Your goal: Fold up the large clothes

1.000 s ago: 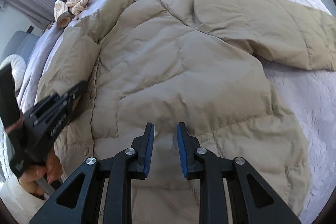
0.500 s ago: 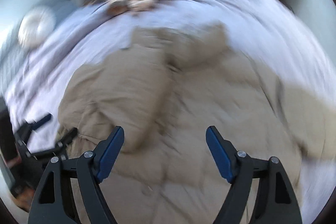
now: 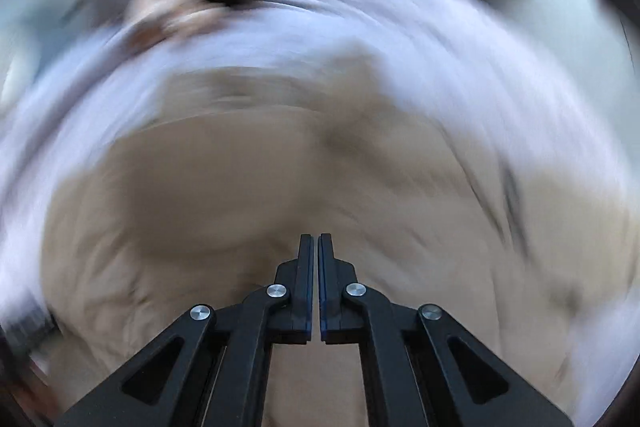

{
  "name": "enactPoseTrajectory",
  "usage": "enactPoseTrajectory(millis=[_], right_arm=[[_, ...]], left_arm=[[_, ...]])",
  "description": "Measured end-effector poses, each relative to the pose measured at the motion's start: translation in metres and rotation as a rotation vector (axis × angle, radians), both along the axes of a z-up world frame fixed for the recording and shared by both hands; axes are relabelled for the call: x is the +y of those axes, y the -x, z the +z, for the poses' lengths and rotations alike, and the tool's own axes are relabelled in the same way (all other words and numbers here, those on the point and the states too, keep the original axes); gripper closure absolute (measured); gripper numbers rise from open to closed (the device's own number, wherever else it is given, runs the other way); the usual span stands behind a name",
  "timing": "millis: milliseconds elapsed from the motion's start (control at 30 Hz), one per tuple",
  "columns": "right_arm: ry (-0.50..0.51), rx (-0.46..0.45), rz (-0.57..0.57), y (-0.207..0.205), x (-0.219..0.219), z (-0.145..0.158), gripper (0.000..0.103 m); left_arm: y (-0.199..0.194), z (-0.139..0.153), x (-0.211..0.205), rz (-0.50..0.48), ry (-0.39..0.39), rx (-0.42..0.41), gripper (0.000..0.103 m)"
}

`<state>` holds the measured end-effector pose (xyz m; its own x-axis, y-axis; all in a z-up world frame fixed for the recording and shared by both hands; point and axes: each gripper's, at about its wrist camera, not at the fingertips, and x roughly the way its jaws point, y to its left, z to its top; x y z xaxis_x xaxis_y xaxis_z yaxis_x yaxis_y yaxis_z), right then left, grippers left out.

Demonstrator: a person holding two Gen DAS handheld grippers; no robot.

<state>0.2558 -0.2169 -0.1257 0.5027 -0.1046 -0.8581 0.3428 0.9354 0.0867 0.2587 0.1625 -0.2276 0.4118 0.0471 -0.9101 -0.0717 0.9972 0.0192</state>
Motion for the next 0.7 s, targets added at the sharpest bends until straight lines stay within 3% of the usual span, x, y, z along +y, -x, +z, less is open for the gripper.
enactPoseTrajectory(millis=[67,133,167,200,300,433,567,667,700], right_arm=[[-0.182,0.029,-0.109,0.013,-0.043,-0.014,0.095],[-0.361,0.061,-0.166,0.029,-0.077,-0.028,0.068],[-0.402,0.055,-0.168,0.035,-0.083,-0.031,0.043],[-0.442,0.035,-0.156,0.044,-0.087,-0.028,0.027],[-0.451,-0.001,-0.115,0.051,-0.077,-0.013,0.024],[-0.521,-0.019,0.01,0.034,-0.033,0.002,0.022],[-0.303,0.007,0.15,0.003,0.033,0.017,0.022],[-0.003,0.015,0.207,-0.016,0.08,0.019,0.023],[0.091,0.004,0.198,-0.021,0.086,0.018,0.032]], left_arm=[[0.009,0.012,0.013,-0.066,0.091,0.026,0.019],[0.013,0.026,0.024,-0.096,0.156,0.02,0.019],[0.008,0.035,0.031,-0.098,0.187,0.012,0.019],[0.001,0.038,0.033,-0.09,0.21,0.009,0.019],[-0.039,0.037,0.043,-0.03,0.317,0.02,0.019],[-0.091,0.005,0.03,0.011,0.435,0.109,0.019],[-0.1,-0.005,0.011,0.034,0.435,0.114,0.019],[-0.096,-0.005,-0.002,0.053,0.335,0.082,0.019],[-0.096,-0.005,-0.004,0.05,0.302,0.073,0.019]])
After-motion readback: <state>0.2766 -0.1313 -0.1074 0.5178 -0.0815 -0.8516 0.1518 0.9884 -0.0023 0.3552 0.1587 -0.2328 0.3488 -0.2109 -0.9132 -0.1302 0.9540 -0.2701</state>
